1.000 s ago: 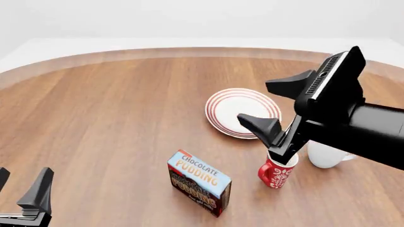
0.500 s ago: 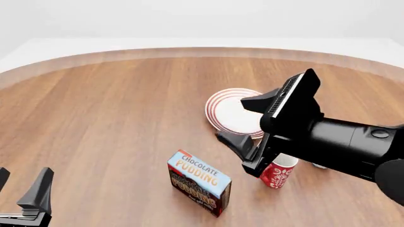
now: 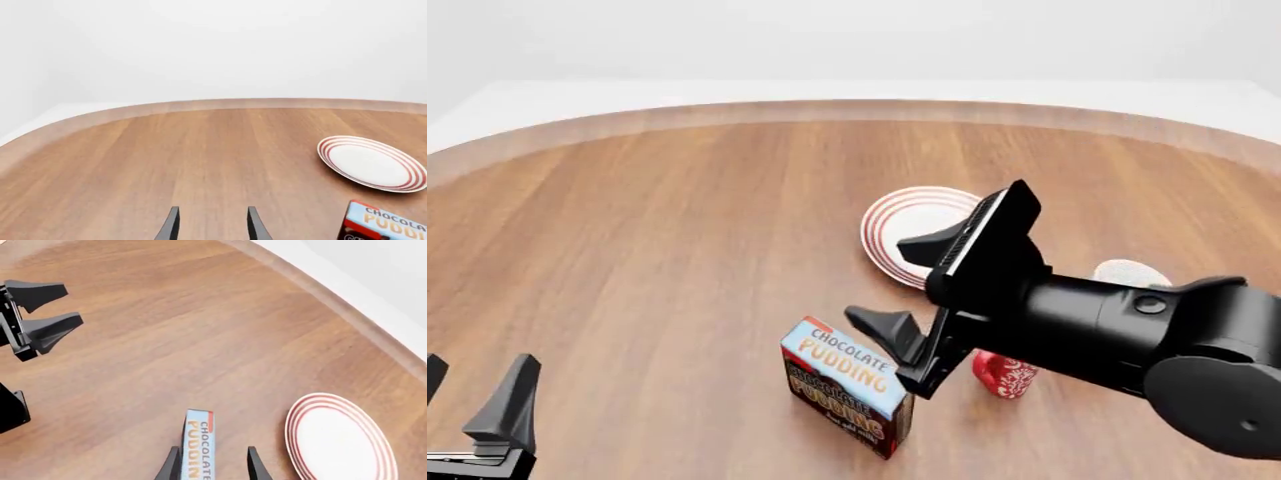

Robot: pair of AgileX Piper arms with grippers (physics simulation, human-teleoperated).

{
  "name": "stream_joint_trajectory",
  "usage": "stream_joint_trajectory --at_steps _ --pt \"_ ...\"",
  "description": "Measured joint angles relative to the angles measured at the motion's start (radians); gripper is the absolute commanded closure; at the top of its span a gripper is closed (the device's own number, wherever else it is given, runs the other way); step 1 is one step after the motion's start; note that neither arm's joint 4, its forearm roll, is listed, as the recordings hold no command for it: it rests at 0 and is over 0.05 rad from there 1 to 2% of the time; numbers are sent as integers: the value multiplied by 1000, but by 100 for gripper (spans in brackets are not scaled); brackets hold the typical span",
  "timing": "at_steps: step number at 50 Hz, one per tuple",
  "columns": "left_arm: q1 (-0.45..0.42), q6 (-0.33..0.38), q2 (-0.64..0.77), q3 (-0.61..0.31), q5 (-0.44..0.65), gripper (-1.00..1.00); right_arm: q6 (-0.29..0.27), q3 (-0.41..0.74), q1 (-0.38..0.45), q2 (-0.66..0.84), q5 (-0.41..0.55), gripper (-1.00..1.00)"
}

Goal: Put the chocolate pudding to the right of the plate.

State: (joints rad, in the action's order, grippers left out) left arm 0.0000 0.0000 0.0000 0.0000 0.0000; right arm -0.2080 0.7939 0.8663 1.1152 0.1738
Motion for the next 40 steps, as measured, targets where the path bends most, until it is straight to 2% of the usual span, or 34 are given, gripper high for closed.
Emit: stream_joint_trajectory --at_steps 20,40 --pt "0 0 0 0 0 -100 41 -33 17 41 -51 -100" --pt "0 0 0 0 0 -100 83 -113 9 85 -132 -100"
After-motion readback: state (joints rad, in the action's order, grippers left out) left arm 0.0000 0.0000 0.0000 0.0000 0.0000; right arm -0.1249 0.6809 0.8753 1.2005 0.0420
